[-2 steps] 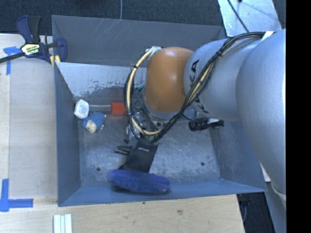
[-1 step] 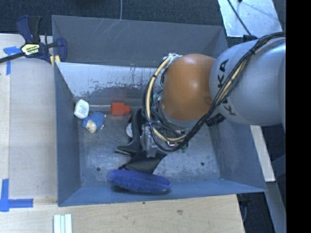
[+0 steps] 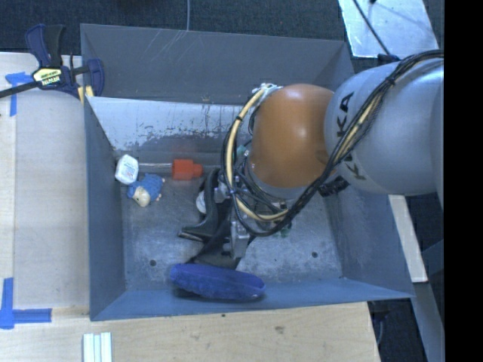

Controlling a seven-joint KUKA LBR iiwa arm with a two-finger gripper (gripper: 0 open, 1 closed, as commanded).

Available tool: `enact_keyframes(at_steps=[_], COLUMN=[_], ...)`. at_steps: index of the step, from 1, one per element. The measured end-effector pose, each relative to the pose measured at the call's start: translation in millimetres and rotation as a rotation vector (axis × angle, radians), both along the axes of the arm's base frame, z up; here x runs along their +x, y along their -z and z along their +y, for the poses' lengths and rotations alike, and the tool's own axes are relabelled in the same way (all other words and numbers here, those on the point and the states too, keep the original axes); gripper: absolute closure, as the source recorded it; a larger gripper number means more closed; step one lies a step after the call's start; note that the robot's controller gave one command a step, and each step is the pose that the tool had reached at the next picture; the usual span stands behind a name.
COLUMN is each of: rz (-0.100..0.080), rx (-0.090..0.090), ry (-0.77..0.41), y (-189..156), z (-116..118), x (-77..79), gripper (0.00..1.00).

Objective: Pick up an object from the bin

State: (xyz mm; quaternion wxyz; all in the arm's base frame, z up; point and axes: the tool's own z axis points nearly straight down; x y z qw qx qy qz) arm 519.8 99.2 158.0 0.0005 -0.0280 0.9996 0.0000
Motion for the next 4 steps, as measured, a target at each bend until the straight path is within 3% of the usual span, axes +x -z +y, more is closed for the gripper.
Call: enact_keyframes(at_steps=[1,2,3,4], rz=[-0.018,-0.033,0.000,-0.005], rx=[0.007,0.002,-0.002,0.001], ry=[0.350,0.356,0.388,0.387], y=[81,76,73,45], z=[-28,-34,-53,-46], x=[28.4,33.1,-1.9,0.7], gripper=[0.00,1.00,1.00,1.00])
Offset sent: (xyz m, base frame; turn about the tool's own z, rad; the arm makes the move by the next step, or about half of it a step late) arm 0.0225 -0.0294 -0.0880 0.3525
